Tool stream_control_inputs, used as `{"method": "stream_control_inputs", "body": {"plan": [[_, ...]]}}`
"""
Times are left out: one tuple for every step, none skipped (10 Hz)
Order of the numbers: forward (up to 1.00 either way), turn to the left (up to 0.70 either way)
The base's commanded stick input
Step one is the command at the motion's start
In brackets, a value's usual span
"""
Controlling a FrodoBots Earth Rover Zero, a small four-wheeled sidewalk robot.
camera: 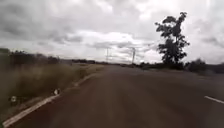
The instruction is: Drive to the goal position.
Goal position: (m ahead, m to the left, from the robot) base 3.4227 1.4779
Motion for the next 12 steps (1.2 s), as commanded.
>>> {"method": "stream_control_inputs", "body": {"plan": [[0.5, 0.0], [0.5, 0.0], [0.5, 0.0], [0.5, 0.0], [0.5, 0.0], [0.5, 0.0], [0.5, 0.0], [0.5, 0.0], [0.5, 0.0], [0.5, 0.0], [0.5, 0.0], [0.5, 0.0]]}}
